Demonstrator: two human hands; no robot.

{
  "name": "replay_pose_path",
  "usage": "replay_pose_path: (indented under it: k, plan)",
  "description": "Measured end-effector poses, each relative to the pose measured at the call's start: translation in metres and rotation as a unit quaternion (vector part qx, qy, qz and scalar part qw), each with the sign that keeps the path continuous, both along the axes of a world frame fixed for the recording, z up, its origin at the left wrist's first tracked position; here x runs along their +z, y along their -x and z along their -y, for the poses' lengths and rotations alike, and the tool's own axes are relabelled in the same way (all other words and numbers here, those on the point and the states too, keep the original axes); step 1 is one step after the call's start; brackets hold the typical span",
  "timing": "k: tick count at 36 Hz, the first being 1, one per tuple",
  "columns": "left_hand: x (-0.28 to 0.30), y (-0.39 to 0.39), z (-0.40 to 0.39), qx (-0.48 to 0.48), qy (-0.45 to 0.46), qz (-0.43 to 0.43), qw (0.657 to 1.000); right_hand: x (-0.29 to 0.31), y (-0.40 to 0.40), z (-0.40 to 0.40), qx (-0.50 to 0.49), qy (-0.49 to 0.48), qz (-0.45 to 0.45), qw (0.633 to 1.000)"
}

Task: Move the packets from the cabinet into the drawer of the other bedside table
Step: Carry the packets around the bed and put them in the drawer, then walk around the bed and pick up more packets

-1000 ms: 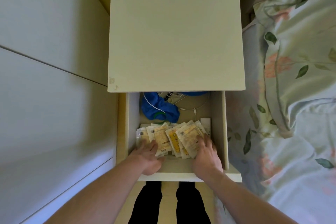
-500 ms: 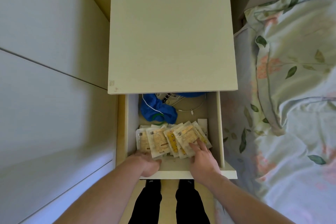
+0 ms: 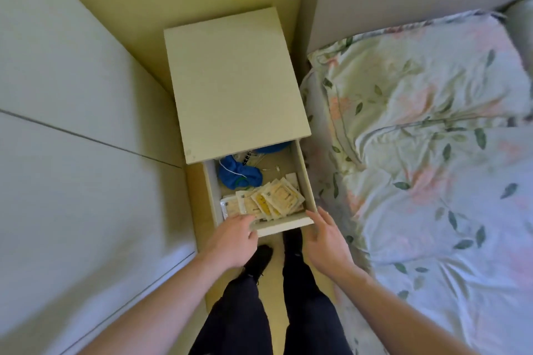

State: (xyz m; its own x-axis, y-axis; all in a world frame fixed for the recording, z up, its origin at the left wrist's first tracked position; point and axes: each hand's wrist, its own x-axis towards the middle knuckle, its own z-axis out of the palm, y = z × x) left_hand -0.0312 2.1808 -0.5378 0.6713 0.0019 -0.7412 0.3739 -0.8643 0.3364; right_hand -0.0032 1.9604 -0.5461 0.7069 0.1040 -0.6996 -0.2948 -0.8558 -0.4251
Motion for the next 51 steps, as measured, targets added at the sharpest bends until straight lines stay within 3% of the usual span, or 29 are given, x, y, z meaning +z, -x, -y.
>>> replay_pose_path:
  k: [8, 13, 21, 28, 37, 44, 51]
  plan:
    - [0.105, 0.021, 0.04, -0.115, 0.035, 0.063, 0.991, 0.117, 0.093, 0.022, -0.149, -0.019, 0.05, 0.987]
    - [0.165, 0.033, 0.092, -0.233, 0.057, 0.092, 0.966, 0.171, 0.147, 0.05, -0.272, -0.02, 0.089, 0.958]
    - [0.232, 0.088, 0.204, -0.434, 0.085, 0.167, 0.881, 0.229, 0.264, 0.129, -0.433, -0.022, 0.168, 0.885]
    - [0.252, 0.217, 0.336, -0.572, 0.127, 0.179, 0.791, 0.256, 0.435, 0.21, -0.546, -0.017, 0.215, 0.81]
    - [0.295, 0.411, 0.467, -0.65, 0.192, 0.181, 0.713, 0.289, 0.662, 0.292, -0.644, 0.047, 0.233, 0.727]
    - [0.32, 0.506, 0.541, -0.707, 0.213, 0.213, 0.64, 0.315, 0.776, 0.344, -0.688, 0.065, 0.272, 0.669]
    - [0.334, 0.577, 0.634, -0.734, 0.223, 0.244, 0.593, 0.337, 0.867, 0.416, -0.704, 0.089, 0.311, 0.632]
